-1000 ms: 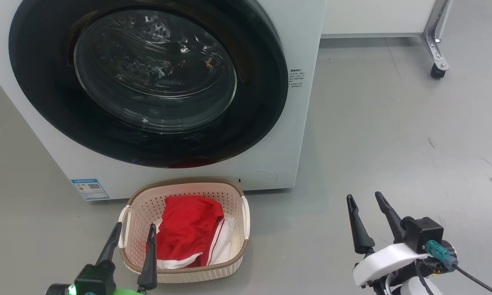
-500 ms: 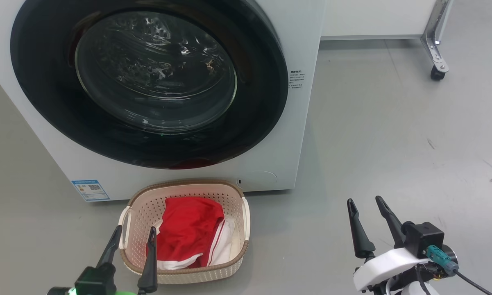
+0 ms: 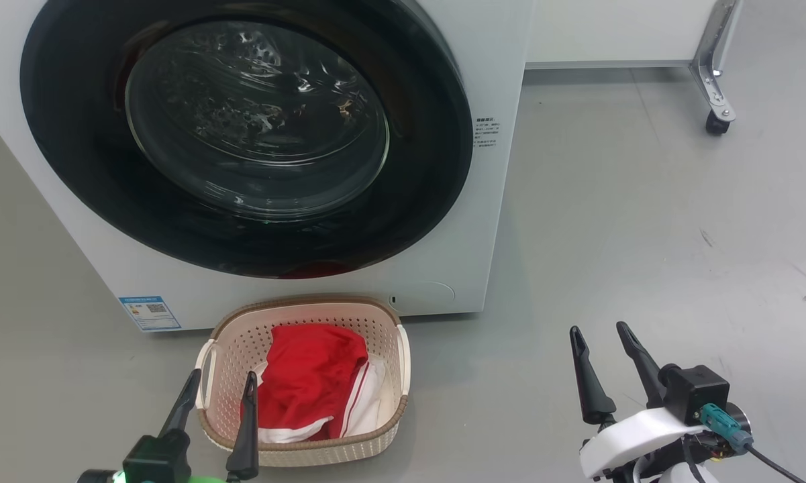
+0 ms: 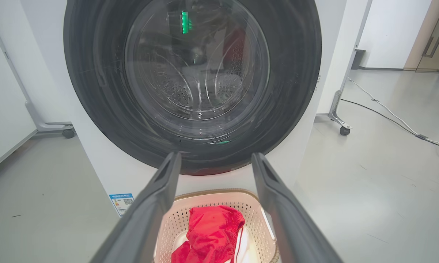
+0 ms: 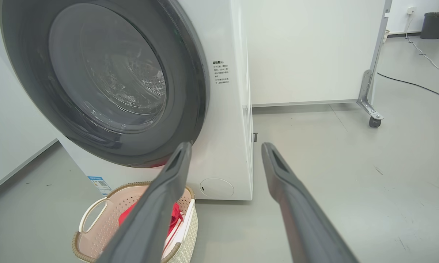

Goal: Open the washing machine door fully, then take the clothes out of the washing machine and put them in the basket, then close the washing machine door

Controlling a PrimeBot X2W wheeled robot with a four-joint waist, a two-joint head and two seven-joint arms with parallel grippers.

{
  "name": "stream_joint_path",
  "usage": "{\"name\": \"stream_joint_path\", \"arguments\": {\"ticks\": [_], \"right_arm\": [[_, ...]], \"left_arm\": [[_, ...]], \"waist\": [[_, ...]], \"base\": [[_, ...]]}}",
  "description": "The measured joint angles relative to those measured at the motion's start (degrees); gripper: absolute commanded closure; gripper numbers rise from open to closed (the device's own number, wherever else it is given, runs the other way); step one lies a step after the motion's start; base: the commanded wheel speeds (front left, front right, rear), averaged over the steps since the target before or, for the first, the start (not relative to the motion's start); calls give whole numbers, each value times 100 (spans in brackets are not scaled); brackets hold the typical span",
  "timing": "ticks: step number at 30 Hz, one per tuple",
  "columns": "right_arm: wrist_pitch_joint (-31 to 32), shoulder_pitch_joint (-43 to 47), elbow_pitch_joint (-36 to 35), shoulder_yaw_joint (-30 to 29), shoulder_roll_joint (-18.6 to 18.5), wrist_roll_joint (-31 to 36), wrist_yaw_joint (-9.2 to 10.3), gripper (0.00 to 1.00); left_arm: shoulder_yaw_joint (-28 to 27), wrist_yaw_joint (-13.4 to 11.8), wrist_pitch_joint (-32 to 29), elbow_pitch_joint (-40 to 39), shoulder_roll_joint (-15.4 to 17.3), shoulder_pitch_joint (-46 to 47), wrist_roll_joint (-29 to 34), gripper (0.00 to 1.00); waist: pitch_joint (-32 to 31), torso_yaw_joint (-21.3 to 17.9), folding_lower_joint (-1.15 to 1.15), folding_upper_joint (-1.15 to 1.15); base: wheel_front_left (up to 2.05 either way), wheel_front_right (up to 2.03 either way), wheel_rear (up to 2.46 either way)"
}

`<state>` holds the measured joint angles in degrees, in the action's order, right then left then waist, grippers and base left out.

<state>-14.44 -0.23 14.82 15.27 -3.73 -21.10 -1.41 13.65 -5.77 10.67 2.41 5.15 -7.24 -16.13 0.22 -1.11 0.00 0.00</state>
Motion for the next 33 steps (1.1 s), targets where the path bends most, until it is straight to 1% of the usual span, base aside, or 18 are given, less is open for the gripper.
{"name": "stream_joint_path", "arguments": {"ticks": [4, 5, 13, 17, 23, 33], "right_arm": [[0, 41, -22, -1, 0, 0, 4, 0], [0, 46, -24, -1, 0, 0, 4, 100], [23, 363, 430, 35, 40, -3, 4, 100], [35, 420, 431, 16, 45, -130, -2, 100], [110, 420, 388, -70, 51, -577, -27, 100], [297, 415, 314, -291, 59, -1345, -75, 100]], "left_arm": [[1, 0, -4, -15, 0, -4, 0, 0], [2, 0, -9, -18, 0, -4, 0, 100], [111, 1, -9, 471, -99, -65, 0, 100], [123, 10, -9, 460, -104, -123, -125, 100], [111, 99, -7, 414, -108, -130, -591, 100], [-71, 162, -137, 411, -121, -124, -1470, 100]], "waist": [[-13, 17, 0, 0], [-15, 21, 0, 0], [-17, 24, 0, 0], [-16, 28, 0, 0], [-12, 34, 0, 0], [-8, 40, 0, 0]], "base": [[0, 0, 0], [0, 0, 0], [0, 0, 0], [0, 0, 0], [0, 0, 0], [0, 0, 0]]}}
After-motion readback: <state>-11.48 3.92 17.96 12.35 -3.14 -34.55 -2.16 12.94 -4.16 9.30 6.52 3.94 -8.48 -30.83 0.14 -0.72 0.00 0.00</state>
